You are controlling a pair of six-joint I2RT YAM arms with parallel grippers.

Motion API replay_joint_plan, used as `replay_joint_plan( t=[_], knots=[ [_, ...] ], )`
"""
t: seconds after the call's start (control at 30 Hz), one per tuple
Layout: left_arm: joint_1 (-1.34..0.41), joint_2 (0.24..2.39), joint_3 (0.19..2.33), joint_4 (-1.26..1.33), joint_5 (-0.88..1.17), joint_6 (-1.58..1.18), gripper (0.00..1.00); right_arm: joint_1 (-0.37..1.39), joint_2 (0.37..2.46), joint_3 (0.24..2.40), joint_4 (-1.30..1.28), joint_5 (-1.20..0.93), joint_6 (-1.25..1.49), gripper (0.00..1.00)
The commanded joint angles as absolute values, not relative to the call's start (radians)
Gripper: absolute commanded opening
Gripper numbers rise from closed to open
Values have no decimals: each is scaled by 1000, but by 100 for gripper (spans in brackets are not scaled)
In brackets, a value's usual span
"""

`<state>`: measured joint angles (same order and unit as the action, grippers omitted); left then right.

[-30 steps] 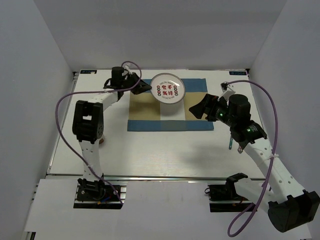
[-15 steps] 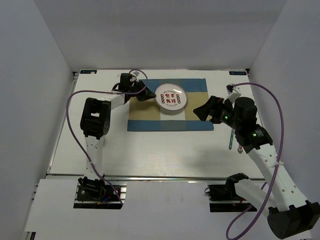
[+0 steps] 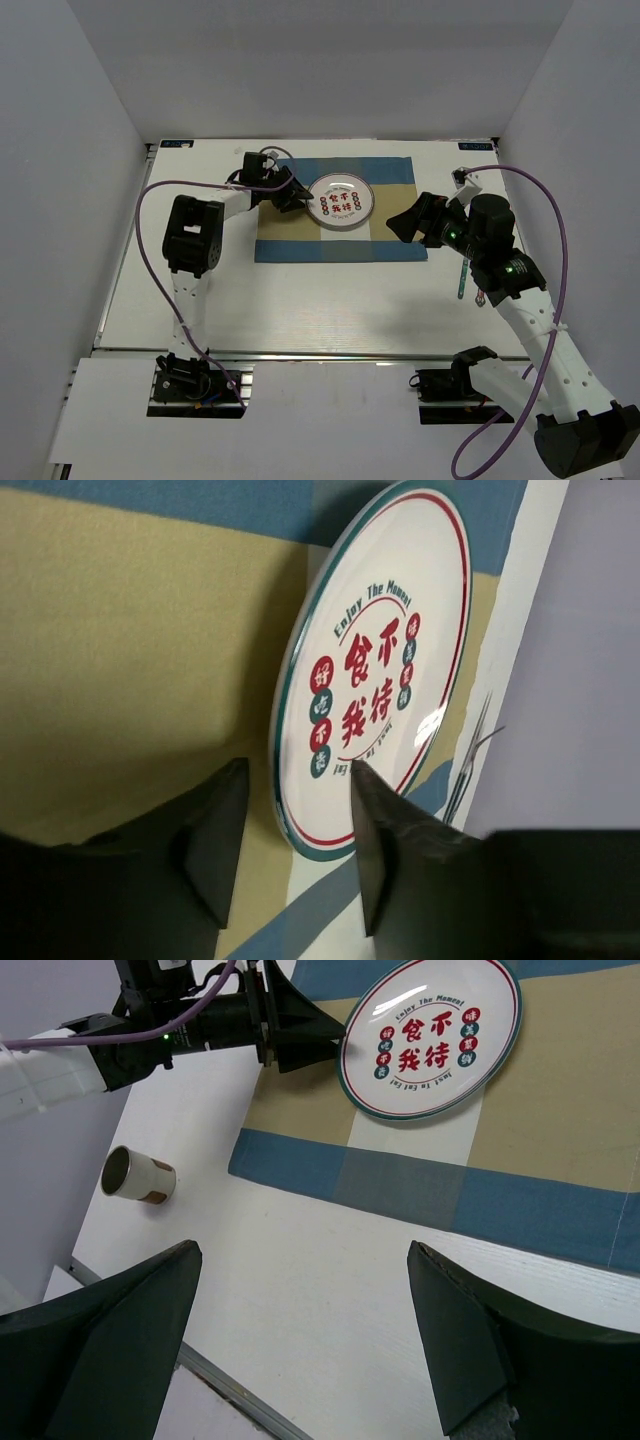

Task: Set the dinner table for one person

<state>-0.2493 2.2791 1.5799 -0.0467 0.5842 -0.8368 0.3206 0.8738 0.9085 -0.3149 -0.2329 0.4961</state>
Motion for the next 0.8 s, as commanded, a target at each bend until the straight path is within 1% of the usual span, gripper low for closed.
replay_joint_plan(
  t=[0.0, 0.03, 0.1, 0.13, 0.17, 0.2, 0.23, 0.27, 0.3, 0.37, 0.4, 0.47, 0.5, 0.63, 0.7, 0.77],
  knots=[
    [-258, 2146, 1578, -100, 525, -802, 57, 314, 856, 913, -296, -250, 485, 89],
    [-258, 2135, 1577, -129, 512, -799, 77, 316, 856, 911, -295, -250, 486, 89],
    [-258, 2096, 1572, -136, 500, -785, 77, 316, 862, 911, -290, -255, 488, 89],
    [-258, 2065, 1574, -165, 486, -781, 80, 314, 870, 910, -285, -258, 489, 89],
    [-258, 2045, 1580, -187, 451, -764, 87, 314, 871, 910, -284, -259, 489, 89],
    [-258, 2002, 1589, -255, 421, -756, 98, 318, 882, 913, -281, -259, 486, 89],
    [-258, 2002, 1601, -300, 376, -743, 98, 314, 888, 914, -281, -259, 486, 89],
    [-258, 1962, 1636, -352, 262, -726, 98, 318, 894, 916, -281, -256, 473, 89],
    [-258, 1939, 1661, -476, 197, -720, 98, 318, 905, 929, -293, -246, 466, 89],
    [-258, 1886, 1731, -608, 18, -730, 98, 321, 948, 949, -328, -219, 442, 89],
    [-238, 1867, 1744, -723, -62, -745, 98, 322, 981, 960, -342, -219, 436, 89],
    [-209, 1821, 1741, -796, -142, -782, 98, 322, 1012, 985, -366, -213, 428, 89],
    [-209, 1760, 1717, -851, -250, -785, 98, 322, 1023, 985, -361, -224, 425, 89],
    [-149, 1585, 1584, -978, -473, -876, 98, 328, 1055, 962, -315, -273, 426, 89],
    [-100, 1507, 1489, -1058, -541, -940, 98, 334, 1077, 965, -308, -276, 420, 89],
    [-65, 1459, 1435, -1110, -567, -983, 98, 340, 1091, 974, -305, -285, 417, 89]
  ],
)
